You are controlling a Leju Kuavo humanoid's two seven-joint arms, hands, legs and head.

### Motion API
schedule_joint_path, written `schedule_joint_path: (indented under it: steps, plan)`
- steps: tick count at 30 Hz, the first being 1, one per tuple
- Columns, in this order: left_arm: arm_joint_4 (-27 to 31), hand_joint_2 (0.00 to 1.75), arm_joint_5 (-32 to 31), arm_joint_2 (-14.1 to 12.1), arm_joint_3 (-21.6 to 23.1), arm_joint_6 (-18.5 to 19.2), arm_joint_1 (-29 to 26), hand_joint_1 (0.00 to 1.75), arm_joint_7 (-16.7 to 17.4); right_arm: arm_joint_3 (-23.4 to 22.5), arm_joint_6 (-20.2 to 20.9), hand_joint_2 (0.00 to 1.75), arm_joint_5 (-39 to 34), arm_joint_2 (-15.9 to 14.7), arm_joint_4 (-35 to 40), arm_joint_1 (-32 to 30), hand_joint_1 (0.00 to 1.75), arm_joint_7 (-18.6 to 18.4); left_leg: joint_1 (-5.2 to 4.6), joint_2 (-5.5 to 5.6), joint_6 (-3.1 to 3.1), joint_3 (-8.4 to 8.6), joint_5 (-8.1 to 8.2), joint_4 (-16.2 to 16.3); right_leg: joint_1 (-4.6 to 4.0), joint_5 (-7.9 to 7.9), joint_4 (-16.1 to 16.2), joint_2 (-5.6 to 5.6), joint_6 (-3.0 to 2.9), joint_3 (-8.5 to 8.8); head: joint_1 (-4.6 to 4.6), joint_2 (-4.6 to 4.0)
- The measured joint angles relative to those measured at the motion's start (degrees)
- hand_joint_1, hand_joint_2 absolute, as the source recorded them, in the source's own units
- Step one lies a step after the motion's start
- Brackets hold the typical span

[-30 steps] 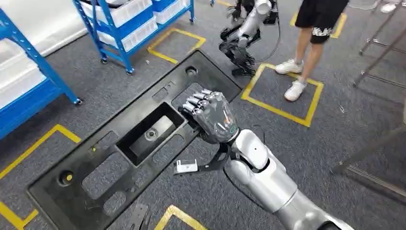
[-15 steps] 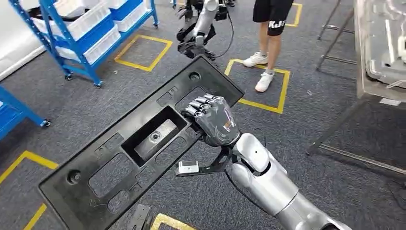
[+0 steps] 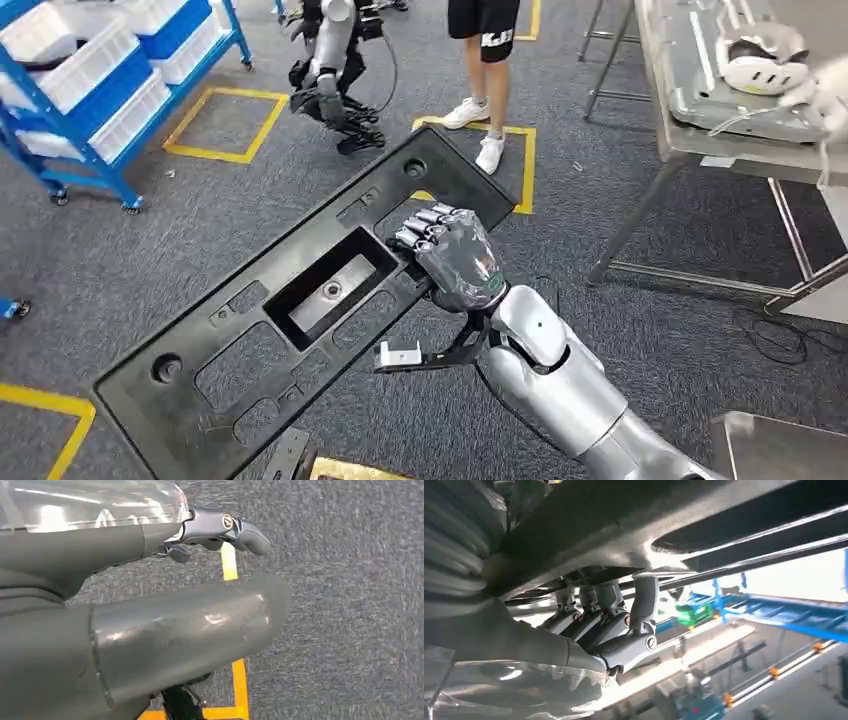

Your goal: Take the parts from the cabinet and place them on the table.

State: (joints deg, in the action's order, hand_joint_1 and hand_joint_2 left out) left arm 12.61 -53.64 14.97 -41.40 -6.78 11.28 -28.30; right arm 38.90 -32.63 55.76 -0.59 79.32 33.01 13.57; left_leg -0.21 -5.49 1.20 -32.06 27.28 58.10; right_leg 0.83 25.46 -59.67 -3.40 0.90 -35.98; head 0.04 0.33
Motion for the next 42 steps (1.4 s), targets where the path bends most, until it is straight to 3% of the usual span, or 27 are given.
schedule_joint_path:
  steps: [3,5,6,8,9,11,12,13,14,15,18,19,20,21,23,24,25,27,28,29,31,34,36,38,39,40,42]
  plan:
    - [0.00,0.00,-0.02,0.00,0.02,0.04,0.12,0.00,-0.02,-0.39,0.00,1.75,0.00,-0.17,0.07,-0.08,1.75,-0.02,0.16,-1.61,-0.78,0.32,0.20,0.07,-0.27,-0.14,0.01,1.81,-1.09,-0.32,0.04,0.00]
    - [0.00,0.00,-0.06,0.00,0.02,0.04,0.13,0.00,-0.04,-0.48,0.00,1.75,0.00,-0.17,0.22,0.02,1.75,-0.04,0.72,2.79,-1.38,-0.62,2.78,2.66,0.04,-0.44,0.22,2.76,-1.75,-0.17,0.07,0.00]
    - [0.00,0.00,-0.05,-0.02,0.02,0.04,0.06,0.00,-0.04,-0.48,0.00,1.75,0.00,-0.09,0.22,0.01,1.75,-0.04,0.85,4.03,-1.45,-2.20,4.97,6.38,-0.01,-0.46,0.22,3.26,-1.99,-0.21,0.04,0.00]
    - [0.00,0.00,-0.04,-0.04,0.02,0.04,-0.18,0.00,-0.02,-0.48,0.00,1.75,0.00,-0.07,0.20,-0.08,1.75,-0.04,0.83,4.95,-1.59,-6.77,9.01,16.16,-0.26,-0.53,0.17,4.75,-2.11,-0.33,0.07,0.00]
    - [0.00,0.00,-0.04,-0.04,0.02,0.04,-0.25,0.00,-0.02,-0.48,0.00,1.75,0.00,-0.07,0.20,-0.14,1.75,-0.02,0.83,5.00,-1.50,-7.98,9.18,18.42,-0.41,-0.56,0.13,5.49,-2.15,-0.35,0.04,0.00]
    - [0.00,0.00,-0.02,-0.09,0.02,0.04,-0.26,0.00,-0.02,-0.48,0.00,1.75,0.02,-0.07,0.20,-0.23,1.75,-0.02,0.80,5.16,-0.94,-6.70,5.83,15.01,-0.59,-0.57,0.07,7.07,-2.16,-0.26,0.05,0.00]
    - [0.00,0.00,-0.02,-0.09,0.02,0.04,-0.21,0.00,-0.02,-0.48,0.00,1.75,0.02,-0.07,0.20,-0.23,1.75,0.00,0.74,5.69,-0.52,-4.45,2.87,9.93,-0.60,-0.57,-0.01,7.87,-2.16,-0.18,0.07,0.00]
    - [0.00,0.00,-0.02,-0.11,0.02,0.04,-0.18,0.00,-0.02,-0.48,0.00,1.75,0.02,-0.07,0.22,-0.22,1.75,-0.02,0.72,7.35,-0.07,-1.77,-0.14,3.98,-0.55,-0.57,-0.03,8.64,-2.15,-0.08,0.07,0.00]
    - [0.00,0.00,-0.02,-0.28,0.02,0.04,-0.17,0.00,-0.02,-0.48,0.00,1.75,0.02,-0.07,0.20,-0.22,1.75,-0.02,0.77,11.09,0.23,-0.61,0.14,1.47,-0.46,-0.67,-0.01,9.05,-1.99,-0.23,0.13,0.00]
    - [0.00,0.00,0.00,-0.28,0.02,0.02,-0.23,0.00,-0.02,-0.48,0.00,1.75,0.02,-0.07,0.17,-0.20,1.75,-0.02,0.77,11.22,0.31,-0.44,-0.30,0.76,-0.31,-0.92,-0.06,9.83,-1.59,-0.58,0.04,0.00]
    - [0.00,0.00,0.02,-0.28,0.02,0.04,-0.17,0.00,-0.02,-0.52,-0.07,1.75,0.02,-0.13,0.22,-0.33,1.75,-0.04,0.35,9.47,0.63,-0.39,-0.40,0.35,0.28,-1.76,0.66,11.82,-0.31,-1.19,0.09,0.00]
    - [0.00,0.00,0.00,-0.13,0.02,0.04,-0.06,0.00,-0.02,-0.63,-0.09,1.75,0.02,-0.18,0.22,-0.33,1.75,-0.02,1.20,8.39,1.05,0.11,-1.22,-1.19,-0.07,-1.56,0.49,11.45,-0.07,-1.24,0.07,0.00]
    - [0.00,0.00,0.02,-0.13,0.02,0.04,0.03,0.00,-0.04,-0.63,-0.11,1.75,0.02,-0.20,0.24,-0.26,1.75,0.02,0.91,7.55,1.21,0.34,-1.53,-1.79,-0.50,-0.33,-0.64,8.07,-0.06,-1.74,0.13,0.00]
    - [0.00,0.00,0.00,-0.13,0.02,0.04,0.04,0.00,-0.11,-0.63,-0.11,1.75,0.02,-0.20,0.24,-0.20,1.75,0.00,0.80,6.79,1.36,0.33,-1.64,-1.88,-0.58,2.01,-3.88,5.78,0.00,-3.28,0.07,0.00]
    - [0.00,0.00,0.02,-0.22,0.00,0.09,-0.17,0.00,-0.15,-0.63,-0.11,1.75,0.02,-0.20,0.20,-0.24,1.75,-0.04,0.59,5.12,1.43,0.19,-1.56,-1.72,-0.40,6.00,-12.41,4.19,0.35,-7.01,0.07,0.00]
    - [0.00,0.00,0.02,-0.22,0.00,0.15,-0.25,0.00,-0.20,-0.63,-0.11,1.75,0.02,-0.24,0.20,-0.34,1.75,-0.04,0.59,4.17,1.49,0.07,-1.47,-1.56,-0.26,6.93,-15.63,4.00,0.59,-8.45,0.11,0.00]
    - [0.00,0.00,0.02,-0.22,0.00,0.20,-0.25,0.00,-0.28,-0.63,-0.09,1.75,0.02,-0.28,0.17,-0.45,1.75,-0.04,0.62,3.28,1.41,-0.04,-1.39,-1.40,-0.04,6.28,-15.97,3.88,0.81,-8.53,0.09,0.00]
    - [0.00,0.00,0.00,-0.20,0.02,0.39,-0.12,0.00,-0.46,-0.65,-0.11,1.75,0.02,-0.28,0.20,-0.45,1.75,-0.04,0.74,1.86,1.09,-0.04,-1.06,-1.03,0.32,2.29,-8.94,3.06,1.13,-4.47,0.11,0.00]
    - [0.00,0.00,0.02,-0.15,0.02,0.48,-0.02,0.00,-0.50,-0.66,-0.11,1.75,0.02,-0.28,0.24,-0.35,1.75,-0.04,0.80,1.30,0.87,0.00,-0.77,-0.70,0.40,0.15,-3.71,1.87,1.23,-1.44,0.09,0.00]
    - [0.00,0.00,0.02,-0.17,0.02,0.59,0.09,0.00,-0.52,-0.68,-0.11,1.75,0.02,-0.28,0.28,-0.26,1.75,-0.04,0.66,0.84,0.44,-0.05,-0.40,-0.21,0.23,0.37,0.12,-0.59,1.25,0.31,0.09,0.00]
    - [0.00,0.00,0.02,-0.24,0.02,0.72,0.19,0.00,-0.59,-0.74,-0.09,1.75,0.02,-0.24,0.37,-0.17,1.75,-0.04,0.27,0.21,-0.17,-0.24,-0.07,0.24,-0.22,0.28,-0.18,0.34,-0.05,0.14,0.09,0.00]
    - [0.00,0.00,0.02,-0.24,0.02,0.83,0.35,0.00,-0.72,-0.98,-0.11,1.75,0.02,-0.26,0.44,-0.19,1.75,-0.13,0.54,-0.93,-1.12,0.07,0.32,0.36,-0.22,-0.02,0.12,2.08,-1.11,-0.04,0.04,0.00]
    - [0.00,0.00,-0.17,-0.24,0.07,0.98,0.42,0.00,-1.09,-1.00,-0.09,1.75,0.02,-0.22,0.55,0.07,1.75,-0.13,0.98,3.55,-1.57,-1.54,3.61,4.43,-0.05,-0.28,0.23,2.99,-1.87,-0.05,0.02,0.00]
    - [0.00,0.00,-0.28,-0.24,0.07,1.01,0.26,0.00,-1.11,-1.05,-0.09,1.75,0.02,-0.15,0.55,0.17,1.75,-0.15,0.98,4.79,-1.74,-5.59,7.84,13.45,-0.20,-0.36,0.22,4.26,-2.11,-0.15,0.04,0.00]
    - [0.00,0.00,-0.26,-0.24,0.07,1.01,0.17,0.00,-1.14,-1.13,-0.09,1.75,0.02,-0.17,0.55,0.17,1.75,-0.15,0.98,4.96,-1.74,-7.46,8.82,17.29,-0.36,-0.39,0.16,5.00,-2.16,-0.21,0.07,0.00]
    - [0.00,0.00,-0.26,-0.26,0.07,1.01,0.13,0.00,-1.18,-1.18,-0.09,1.75,0.02,-0.17,0.52,0.17,1.75,-0.15,0.97,5.00,-1.59,-8.16,8.50,18.49,-0.49,-0.40,0.12,5.73,-2.17,-0.21,0.04,0.00]
    - [0.00,0.00,-0.20,-0.28,0.07,1.03,0.20,0.00,-1.22,-1.55,-0.09,1.75,0.02,-0.22,0.55,0.18,1.75,-0.28,0.86,5.27,-0.87,-5.83,4.23,12.93,-0.64,-0.41,-0.02,7.37,-2.17,-0.15,0.04,0.00]
